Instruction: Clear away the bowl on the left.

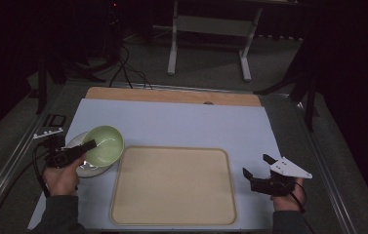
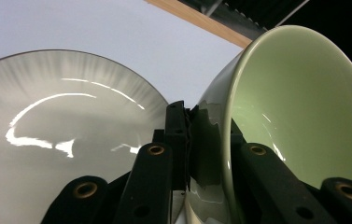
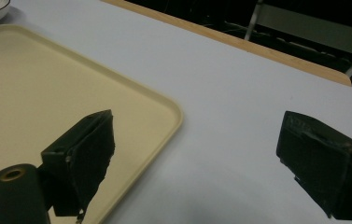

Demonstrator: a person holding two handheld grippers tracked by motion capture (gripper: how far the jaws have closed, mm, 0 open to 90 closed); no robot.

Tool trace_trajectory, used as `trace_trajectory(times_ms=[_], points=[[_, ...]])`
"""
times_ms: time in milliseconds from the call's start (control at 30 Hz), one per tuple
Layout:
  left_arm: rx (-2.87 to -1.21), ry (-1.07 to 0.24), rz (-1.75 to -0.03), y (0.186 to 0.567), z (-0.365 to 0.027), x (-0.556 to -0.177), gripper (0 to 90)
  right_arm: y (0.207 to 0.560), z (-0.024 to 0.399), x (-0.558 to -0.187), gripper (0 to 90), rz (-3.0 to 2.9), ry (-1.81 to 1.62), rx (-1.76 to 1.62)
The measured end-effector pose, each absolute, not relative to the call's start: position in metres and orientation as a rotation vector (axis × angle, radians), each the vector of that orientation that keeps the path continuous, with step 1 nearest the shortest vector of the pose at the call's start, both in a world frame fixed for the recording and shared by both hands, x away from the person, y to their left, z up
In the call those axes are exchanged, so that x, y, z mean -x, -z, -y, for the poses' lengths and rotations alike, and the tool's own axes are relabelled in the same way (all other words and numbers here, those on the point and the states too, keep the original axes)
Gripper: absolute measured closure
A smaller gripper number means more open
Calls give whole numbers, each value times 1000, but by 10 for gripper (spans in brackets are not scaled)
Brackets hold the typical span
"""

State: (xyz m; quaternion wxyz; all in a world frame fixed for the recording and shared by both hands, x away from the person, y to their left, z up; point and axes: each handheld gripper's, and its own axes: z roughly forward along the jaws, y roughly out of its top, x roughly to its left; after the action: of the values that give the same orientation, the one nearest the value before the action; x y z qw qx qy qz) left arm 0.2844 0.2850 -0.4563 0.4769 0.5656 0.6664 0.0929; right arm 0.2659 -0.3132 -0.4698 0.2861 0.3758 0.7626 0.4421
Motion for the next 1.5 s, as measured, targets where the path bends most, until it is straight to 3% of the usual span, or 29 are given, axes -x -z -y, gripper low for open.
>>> trace_trajectory(times_ms=[1500], points=[[-1528,-199,-1496,448,-210,-289,811,469,313,-264,110,-2033,-1187,-983]])
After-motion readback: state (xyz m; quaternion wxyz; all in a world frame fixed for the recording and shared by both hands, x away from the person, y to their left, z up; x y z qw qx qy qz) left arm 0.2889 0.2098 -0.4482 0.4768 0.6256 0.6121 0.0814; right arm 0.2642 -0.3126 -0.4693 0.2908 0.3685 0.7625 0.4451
